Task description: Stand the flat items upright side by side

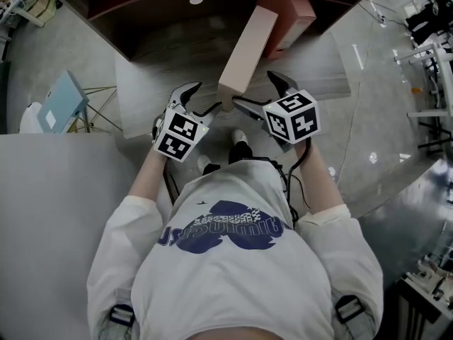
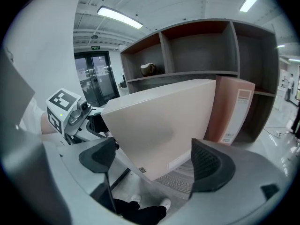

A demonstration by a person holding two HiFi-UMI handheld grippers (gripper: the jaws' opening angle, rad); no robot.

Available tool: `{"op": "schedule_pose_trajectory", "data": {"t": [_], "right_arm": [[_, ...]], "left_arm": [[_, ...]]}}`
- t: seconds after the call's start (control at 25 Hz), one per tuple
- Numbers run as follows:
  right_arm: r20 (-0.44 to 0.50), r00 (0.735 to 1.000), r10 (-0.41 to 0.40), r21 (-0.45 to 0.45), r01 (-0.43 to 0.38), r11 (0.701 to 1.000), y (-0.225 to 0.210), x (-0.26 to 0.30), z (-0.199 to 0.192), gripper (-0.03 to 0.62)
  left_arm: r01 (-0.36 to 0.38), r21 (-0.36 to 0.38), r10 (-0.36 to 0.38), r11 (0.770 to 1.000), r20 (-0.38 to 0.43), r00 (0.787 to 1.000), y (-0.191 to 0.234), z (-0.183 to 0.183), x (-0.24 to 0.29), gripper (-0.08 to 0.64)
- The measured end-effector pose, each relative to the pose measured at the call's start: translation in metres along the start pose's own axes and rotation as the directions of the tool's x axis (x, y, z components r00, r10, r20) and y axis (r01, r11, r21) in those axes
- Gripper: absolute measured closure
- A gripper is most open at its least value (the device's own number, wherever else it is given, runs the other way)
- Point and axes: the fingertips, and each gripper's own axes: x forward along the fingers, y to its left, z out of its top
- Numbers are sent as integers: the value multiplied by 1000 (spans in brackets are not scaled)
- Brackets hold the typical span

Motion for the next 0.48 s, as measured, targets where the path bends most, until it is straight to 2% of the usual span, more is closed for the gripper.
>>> {"op": "schedule_pose_trajectory", "data": {"t": [0.32,0.48], "right_arm": [[-10,998,56,-5,-56,998,-27,-5,-2,126],[-2,997,77,-9,-77,997,-42,-5,1,127]], "left_arm": [[36,-24,-36,999,8,999,-16,24,42,267],[62,-12,-62,998,22,998,-21,34,59,310]]}}
